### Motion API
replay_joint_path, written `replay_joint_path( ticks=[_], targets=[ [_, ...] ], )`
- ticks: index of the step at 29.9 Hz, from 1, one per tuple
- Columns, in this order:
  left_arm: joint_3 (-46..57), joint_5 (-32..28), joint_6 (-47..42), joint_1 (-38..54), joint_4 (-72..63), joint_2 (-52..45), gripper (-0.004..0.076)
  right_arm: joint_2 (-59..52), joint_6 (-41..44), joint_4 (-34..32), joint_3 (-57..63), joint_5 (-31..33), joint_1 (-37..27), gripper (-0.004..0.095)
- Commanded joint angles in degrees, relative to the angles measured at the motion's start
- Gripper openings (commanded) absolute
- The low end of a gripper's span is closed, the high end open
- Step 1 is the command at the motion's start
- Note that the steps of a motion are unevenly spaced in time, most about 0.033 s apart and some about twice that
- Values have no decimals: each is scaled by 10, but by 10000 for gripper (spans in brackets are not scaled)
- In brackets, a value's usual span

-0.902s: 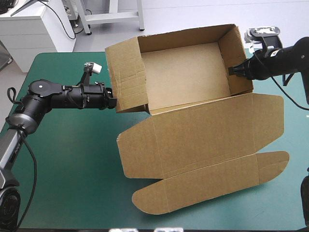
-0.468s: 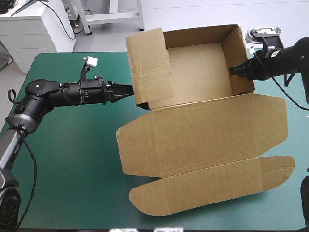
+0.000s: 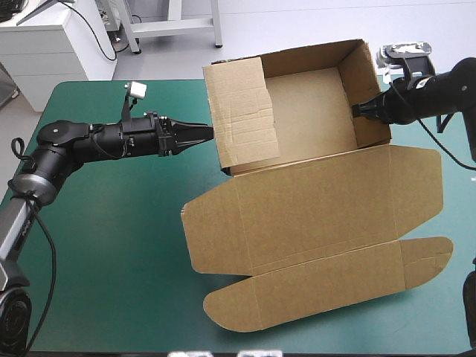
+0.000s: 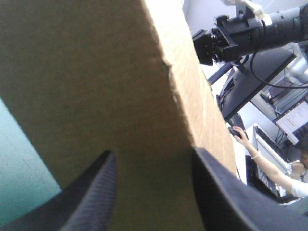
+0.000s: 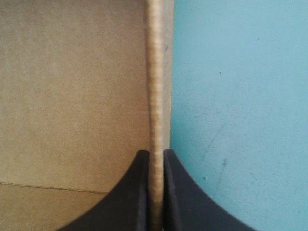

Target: Fold the box

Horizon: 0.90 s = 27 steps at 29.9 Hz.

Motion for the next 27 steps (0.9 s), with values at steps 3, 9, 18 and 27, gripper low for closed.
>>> replay_joint_path(
  ticks=[3, 9, 18, 27],
  targets=[
    [-18, 31, 5, -2, -83, -22, 529, -26, 14, 24, -18, -48, 28, -18],
    [-18, 23, -3, -2, -57, -22, 528, -26, 53, -31, -18, -81, 71, -17],
    [-62, -81, -107, -27, 87, -22, 526, -25, 98, -71, -18, -105, 97, -17],
    [-184, -216, -382, -141, 456, -21, 484, -20, 127, -71, -18, -109, 97, -17]
  ],
)
